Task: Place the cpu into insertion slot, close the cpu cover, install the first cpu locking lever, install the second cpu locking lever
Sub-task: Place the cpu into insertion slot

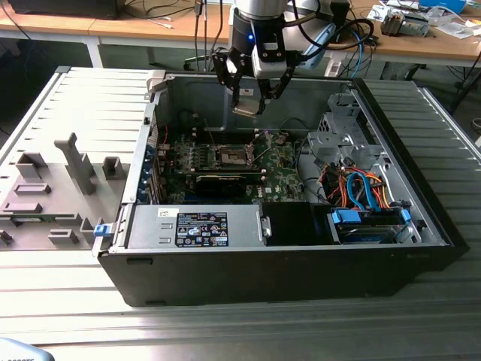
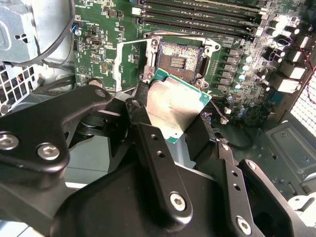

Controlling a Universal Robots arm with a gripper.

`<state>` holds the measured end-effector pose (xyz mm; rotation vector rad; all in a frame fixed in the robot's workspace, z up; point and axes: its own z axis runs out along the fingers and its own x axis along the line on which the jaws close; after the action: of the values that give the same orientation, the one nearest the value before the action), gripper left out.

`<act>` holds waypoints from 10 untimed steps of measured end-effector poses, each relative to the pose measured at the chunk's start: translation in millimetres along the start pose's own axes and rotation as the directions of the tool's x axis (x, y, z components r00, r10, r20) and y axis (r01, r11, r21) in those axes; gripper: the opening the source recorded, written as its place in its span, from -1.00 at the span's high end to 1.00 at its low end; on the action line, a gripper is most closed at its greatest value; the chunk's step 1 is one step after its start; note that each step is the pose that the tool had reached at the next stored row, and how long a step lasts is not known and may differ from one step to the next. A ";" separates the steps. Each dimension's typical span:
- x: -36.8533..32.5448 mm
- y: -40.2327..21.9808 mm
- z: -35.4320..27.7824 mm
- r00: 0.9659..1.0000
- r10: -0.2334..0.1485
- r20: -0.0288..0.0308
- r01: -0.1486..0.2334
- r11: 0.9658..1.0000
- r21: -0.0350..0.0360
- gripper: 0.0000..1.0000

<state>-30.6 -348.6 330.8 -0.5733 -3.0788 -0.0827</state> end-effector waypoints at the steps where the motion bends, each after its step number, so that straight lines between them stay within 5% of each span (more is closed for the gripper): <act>1: 0.0 0.0 0.0 1.000 0.001 0.000 -0.001 1.000 0.000 -0.09; 10: 0.0 0.0 0.0 1.000 0.008 0.000 -0.008 1.000 0.000 -0.09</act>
<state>-30.6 -348.6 330.8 -0.5860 -3.0766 -0.0827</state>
